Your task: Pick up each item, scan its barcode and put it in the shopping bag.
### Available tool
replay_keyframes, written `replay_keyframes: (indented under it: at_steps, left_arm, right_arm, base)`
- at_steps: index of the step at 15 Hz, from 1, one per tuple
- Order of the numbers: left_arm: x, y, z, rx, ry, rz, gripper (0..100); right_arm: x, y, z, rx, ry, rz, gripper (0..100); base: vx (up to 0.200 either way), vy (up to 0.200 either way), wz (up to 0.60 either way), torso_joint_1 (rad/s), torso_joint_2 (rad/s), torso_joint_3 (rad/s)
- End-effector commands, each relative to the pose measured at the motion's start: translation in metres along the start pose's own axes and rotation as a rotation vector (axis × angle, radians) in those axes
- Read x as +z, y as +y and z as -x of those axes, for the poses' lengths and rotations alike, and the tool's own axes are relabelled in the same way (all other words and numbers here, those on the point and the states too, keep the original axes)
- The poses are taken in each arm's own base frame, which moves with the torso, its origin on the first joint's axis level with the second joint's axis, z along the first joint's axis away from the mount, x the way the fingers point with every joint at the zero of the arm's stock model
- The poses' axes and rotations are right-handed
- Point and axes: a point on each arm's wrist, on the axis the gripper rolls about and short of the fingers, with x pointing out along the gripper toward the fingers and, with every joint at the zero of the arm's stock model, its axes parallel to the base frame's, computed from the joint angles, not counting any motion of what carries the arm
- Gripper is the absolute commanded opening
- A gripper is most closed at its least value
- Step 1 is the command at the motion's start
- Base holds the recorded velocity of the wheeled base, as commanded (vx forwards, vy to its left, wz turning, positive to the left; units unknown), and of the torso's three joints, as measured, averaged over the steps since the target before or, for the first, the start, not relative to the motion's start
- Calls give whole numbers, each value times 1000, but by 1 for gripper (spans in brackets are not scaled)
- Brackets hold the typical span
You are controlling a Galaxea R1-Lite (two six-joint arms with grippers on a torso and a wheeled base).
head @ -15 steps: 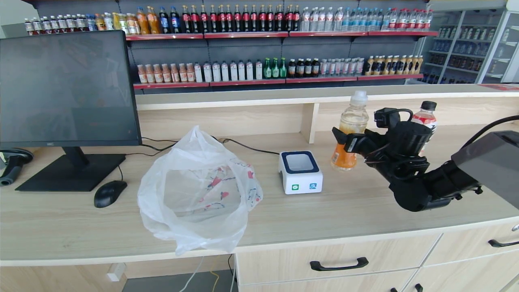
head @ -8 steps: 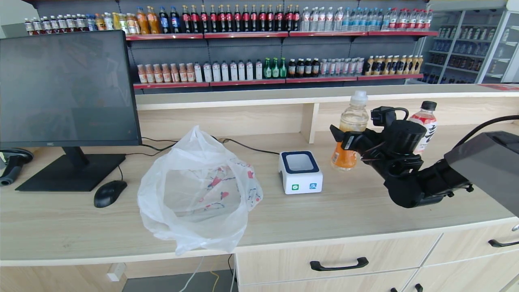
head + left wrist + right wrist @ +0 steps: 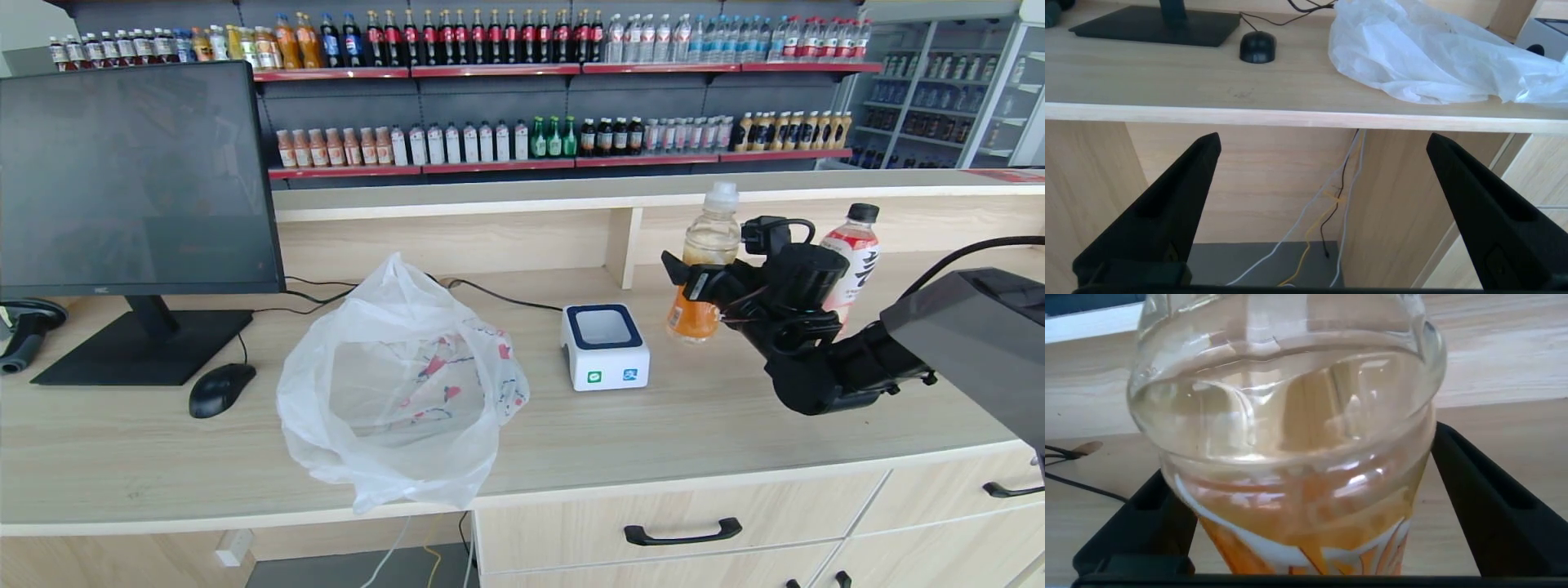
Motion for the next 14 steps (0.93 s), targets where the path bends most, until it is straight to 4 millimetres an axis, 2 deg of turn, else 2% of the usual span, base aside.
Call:
replay_keyframes:
  at_steps: [1,14]
  left_arm:
    - [0,0,0,0,0,1,100]
    - [0,0,0,0,0,0,100]
  right_arm:
    - [-2,0,-2,0,0,-1,0]
    - [18,1,-3,6,-62,-23,0]
  base:
    - [0,0,0,0,0,0]
    - [0,0,0,0,0,0]
